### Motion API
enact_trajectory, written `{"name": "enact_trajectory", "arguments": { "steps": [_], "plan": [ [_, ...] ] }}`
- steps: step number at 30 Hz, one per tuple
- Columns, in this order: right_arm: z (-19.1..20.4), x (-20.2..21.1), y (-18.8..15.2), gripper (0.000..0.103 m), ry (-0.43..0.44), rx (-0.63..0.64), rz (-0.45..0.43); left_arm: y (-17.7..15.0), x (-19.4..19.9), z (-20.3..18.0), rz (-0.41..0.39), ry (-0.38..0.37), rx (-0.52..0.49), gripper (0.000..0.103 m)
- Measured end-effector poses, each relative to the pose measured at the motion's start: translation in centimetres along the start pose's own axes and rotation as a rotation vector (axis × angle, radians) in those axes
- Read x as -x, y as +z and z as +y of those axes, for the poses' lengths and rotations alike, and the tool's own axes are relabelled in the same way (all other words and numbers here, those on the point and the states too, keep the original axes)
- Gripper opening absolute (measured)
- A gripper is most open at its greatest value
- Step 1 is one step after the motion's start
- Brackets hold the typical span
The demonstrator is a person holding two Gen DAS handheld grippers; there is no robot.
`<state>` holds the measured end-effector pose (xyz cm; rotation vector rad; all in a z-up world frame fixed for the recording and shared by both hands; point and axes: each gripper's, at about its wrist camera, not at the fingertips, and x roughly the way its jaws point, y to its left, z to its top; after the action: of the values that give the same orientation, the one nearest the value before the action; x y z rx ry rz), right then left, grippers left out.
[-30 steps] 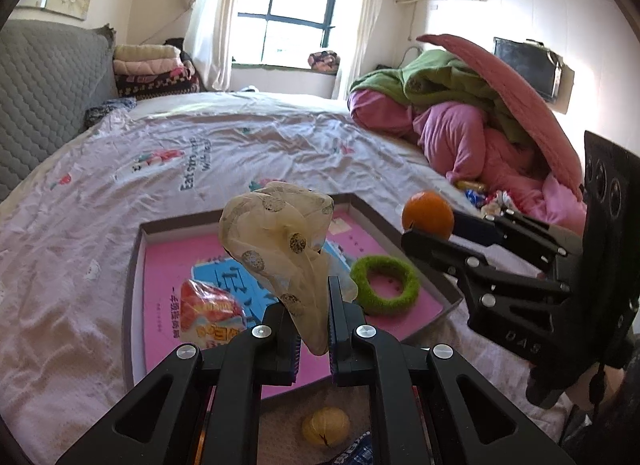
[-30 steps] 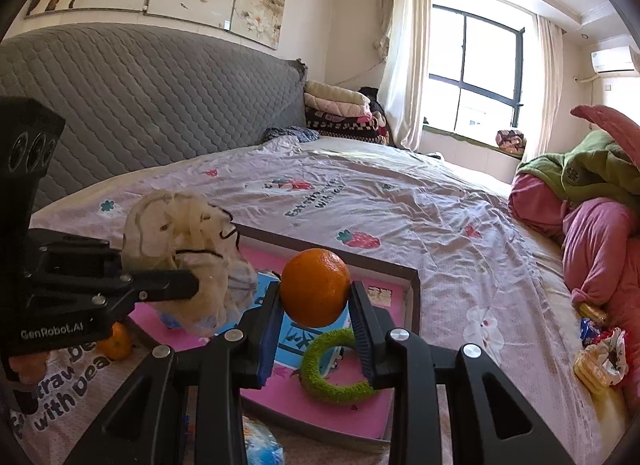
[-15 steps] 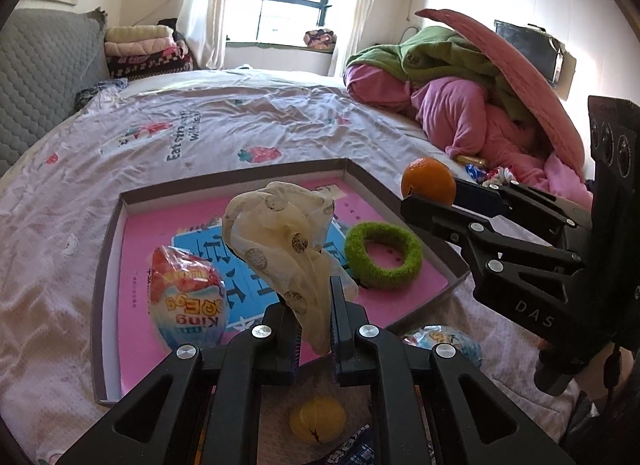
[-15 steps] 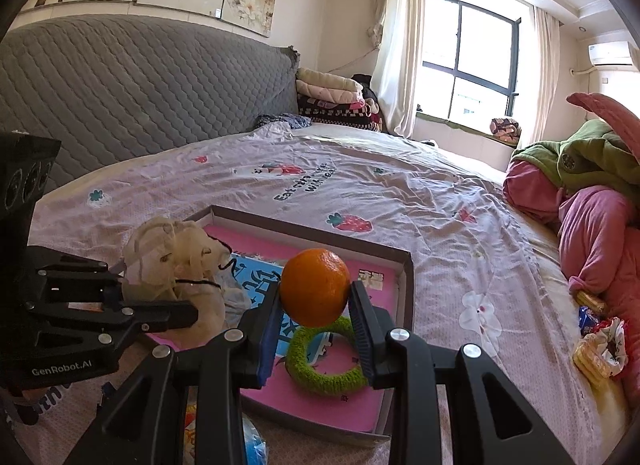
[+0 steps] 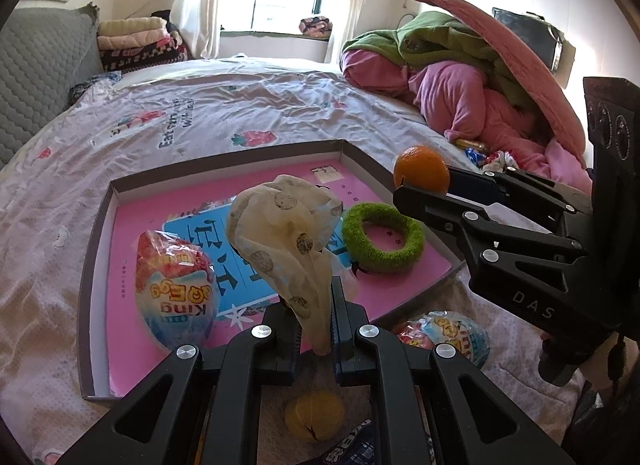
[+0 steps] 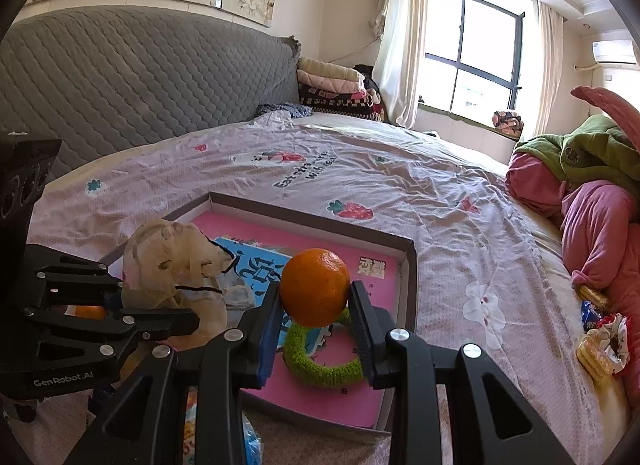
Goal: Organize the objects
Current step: 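Lower the orange into the green ring with the right tool while the left tool lowers the sponge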
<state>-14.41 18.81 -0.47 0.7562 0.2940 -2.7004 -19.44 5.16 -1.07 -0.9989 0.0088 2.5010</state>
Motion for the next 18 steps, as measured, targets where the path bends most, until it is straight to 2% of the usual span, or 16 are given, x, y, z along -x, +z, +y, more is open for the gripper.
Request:
{"name": "enact_trajectory", "arguments": {
  "steps": [18],
  "plan": [
    [-0.2, -2.5, -1.4, 0.034, -0.028, 0.013, 0.11, -0.4, -1.5, 0.5, 0.06, -0.002, 0.01, 0.015]
  ]
}}
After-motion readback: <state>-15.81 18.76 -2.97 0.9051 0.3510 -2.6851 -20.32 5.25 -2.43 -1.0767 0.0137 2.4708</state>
